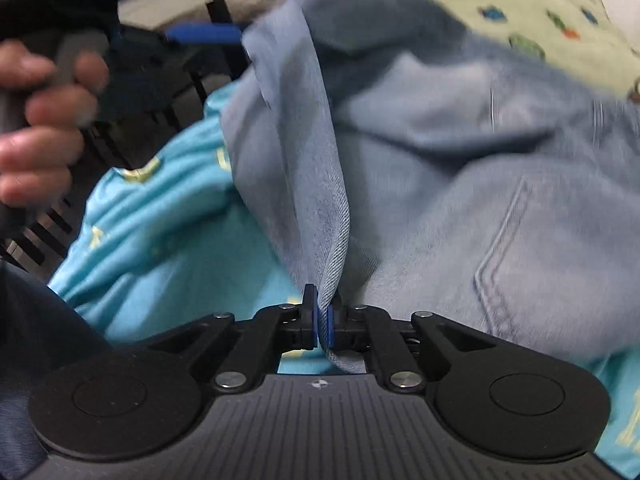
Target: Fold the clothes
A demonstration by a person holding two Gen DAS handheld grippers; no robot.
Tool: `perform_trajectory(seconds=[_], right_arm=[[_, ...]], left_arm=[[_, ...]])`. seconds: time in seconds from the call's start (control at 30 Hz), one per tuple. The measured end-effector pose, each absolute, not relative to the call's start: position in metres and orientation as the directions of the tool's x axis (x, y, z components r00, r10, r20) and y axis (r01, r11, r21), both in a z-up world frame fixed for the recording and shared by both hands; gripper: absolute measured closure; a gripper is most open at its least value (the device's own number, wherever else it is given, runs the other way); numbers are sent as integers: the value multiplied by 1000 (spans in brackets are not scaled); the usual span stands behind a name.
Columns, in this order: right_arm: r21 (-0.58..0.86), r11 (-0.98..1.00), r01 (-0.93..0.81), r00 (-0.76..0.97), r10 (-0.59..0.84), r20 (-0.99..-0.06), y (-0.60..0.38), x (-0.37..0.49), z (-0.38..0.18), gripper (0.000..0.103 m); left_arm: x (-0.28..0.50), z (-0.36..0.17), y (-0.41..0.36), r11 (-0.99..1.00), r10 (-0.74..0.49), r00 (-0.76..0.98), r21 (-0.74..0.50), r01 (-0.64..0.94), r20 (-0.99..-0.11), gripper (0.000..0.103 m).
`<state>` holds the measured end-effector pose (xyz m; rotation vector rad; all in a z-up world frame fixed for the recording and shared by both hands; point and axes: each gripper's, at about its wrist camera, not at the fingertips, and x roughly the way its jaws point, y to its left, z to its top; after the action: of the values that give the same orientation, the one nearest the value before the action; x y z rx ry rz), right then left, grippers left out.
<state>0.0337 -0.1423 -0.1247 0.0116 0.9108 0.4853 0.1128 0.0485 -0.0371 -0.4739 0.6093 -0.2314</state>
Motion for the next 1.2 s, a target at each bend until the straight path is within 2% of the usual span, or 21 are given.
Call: perform_trajectory(seconds=[0.1,0.33,0.47,0.53,0.63,0.7,0.77,0.93,1.0,1.2], right_arm=[[244,903,-354,529,408,-744,-144,33,-124,98],[222,899,-378,547,410,-730,-144,29,-123,96],[225,897,-381,564,418,-712,-148,28,-122,95],[242,894,-377,563,429,-707,-150,31,-124,96],[264,889,-374,571,445,-690,-154,33,-124,97],[283,884,-372,584,460,-669,-158,33,-122,98],[301,880,-368,598,472,-648,-162,34,-119,98],[308,875,-374,602,482,-636,-162,38,-117,98],[298,876,-380,603,479,-638,-161,39,-117,98],[278,883,-379,575,460,-677,-158,40,-120,98]], left_arm=[[109,-43,37,892,-333,788,-444,85,-518,53],[121,-55,13,946,-253,782,-316,76,-569,53],[142,-57,-1,982,-142,796,-186,38,-589,55],[152,-57,-5,992,-82,805,-129,6,-588,61],[164,-57,2,991,-25,816,-120,-55,-578,73],[169,-59,7,991,5,810,-104,-81,-587,92],[166,-56,16,987,7,807,-125,-100,-591,100],[140,-32,38,972,9,812,-187,-145,-583,102],[125,-27,49,962,33,794,-197,-191,-608,102],[110,-70,95,882,55,605,-245,-402,-794,102]])
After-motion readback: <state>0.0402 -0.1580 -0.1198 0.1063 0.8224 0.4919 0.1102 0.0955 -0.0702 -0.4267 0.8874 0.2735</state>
